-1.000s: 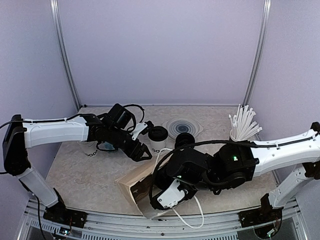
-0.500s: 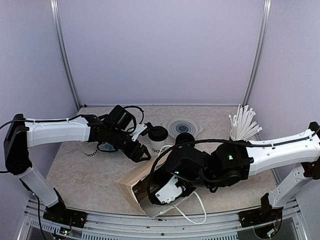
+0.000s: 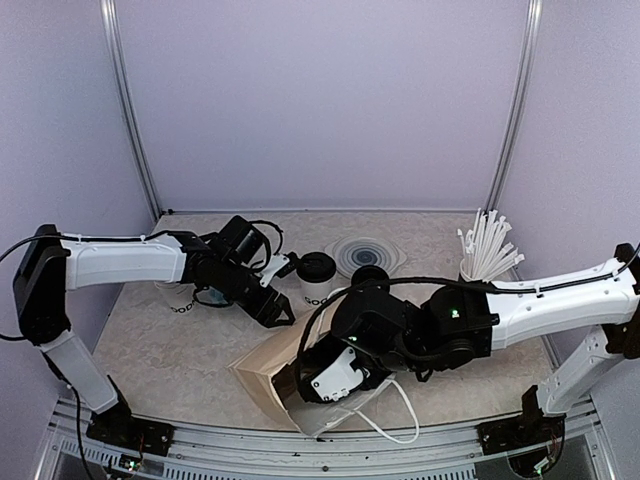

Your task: Pack the takeout coffee

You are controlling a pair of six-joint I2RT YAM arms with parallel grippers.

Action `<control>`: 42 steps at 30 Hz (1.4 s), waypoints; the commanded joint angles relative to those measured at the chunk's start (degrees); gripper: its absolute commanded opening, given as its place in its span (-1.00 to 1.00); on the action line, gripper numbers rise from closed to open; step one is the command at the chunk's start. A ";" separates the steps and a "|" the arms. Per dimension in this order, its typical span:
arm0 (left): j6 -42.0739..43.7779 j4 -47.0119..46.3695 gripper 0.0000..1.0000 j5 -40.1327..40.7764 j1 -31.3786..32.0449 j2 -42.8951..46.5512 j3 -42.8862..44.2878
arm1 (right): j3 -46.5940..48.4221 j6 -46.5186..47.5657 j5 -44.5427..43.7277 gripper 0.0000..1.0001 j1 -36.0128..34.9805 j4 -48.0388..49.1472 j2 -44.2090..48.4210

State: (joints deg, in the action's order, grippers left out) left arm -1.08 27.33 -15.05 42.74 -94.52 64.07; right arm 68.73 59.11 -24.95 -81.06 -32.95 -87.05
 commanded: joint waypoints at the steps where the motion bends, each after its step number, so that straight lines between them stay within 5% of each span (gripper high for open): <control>1: -1.49 4.85 0.46 0.86 -0.40 -1.06 2.66 | 0.76 -0.02 1.27 -0.05 0.79 0.95 -0.85; 42: 3.13 5.28 0.33 -9.47 -3.28 -10.85 5.52 | 1.90 -1.73 9.40 -0.05 6.30 1.24 -3.76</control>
State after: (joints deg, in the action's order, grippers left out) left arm 0.71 33.01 -23.38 39.40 -104.47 67.99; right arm 68.90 58.81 -16.88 -75.55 -30.20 -89.08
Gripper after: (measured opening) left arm 0.665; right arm 0.687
